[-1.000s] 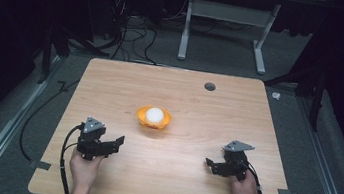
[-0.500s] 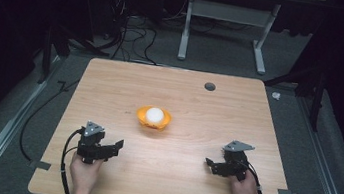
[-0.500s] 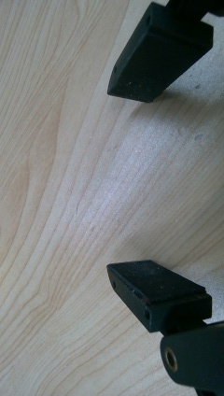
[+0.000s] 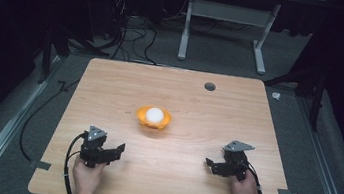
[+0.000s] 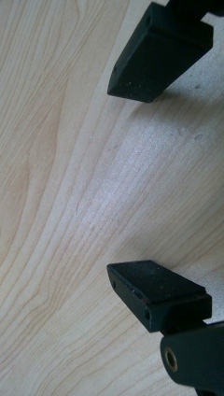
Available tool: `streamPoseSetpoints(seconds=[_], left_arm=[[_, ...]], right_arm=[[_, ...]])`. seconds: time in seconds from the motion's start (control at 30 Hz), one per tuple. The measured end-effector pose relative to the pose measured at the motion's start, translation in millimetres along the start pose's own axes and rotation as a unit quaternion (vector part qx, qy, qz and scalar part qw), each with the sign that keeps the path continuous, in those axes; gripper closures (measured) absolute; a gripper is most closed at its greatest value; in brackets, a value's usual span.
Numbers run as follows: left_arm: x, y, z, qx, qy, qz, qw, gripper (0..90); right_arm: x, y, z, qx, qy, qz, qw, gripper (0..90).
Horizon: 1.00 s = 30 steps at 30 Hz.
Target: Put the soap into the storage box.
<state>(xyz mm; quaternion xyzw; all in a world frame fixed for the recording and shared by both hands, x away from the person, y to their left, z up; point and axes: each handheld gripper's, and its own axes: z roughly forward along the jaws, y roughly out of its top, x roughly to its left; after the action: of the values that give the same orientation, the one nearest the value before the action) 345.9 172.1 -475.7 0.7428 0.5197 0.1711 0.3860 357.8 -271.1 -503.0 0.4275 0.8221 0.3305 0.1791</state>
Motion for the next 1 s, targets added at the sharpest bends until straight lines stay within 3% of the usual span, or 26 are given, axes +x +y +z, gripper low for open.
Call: streamPoseSetpoints(seconds=[0.5, 1.0], left_arm=[[-10.1, -8.3, 13.3, 0.014, 0.003, 0.013, 0.9998, 21.3], [-20.4, -13.8, 24.3, 0.017, 0.02, 0.034, 0.9991, 21.5]], right_arm=[[0.0, 0.0, 0.0, 0.0, 0.0, 0.0, 1.0, 13.7], [0.0, 0.0, 0.0, 0.0, 0.0, 0.0, 1.0, 13.6]])
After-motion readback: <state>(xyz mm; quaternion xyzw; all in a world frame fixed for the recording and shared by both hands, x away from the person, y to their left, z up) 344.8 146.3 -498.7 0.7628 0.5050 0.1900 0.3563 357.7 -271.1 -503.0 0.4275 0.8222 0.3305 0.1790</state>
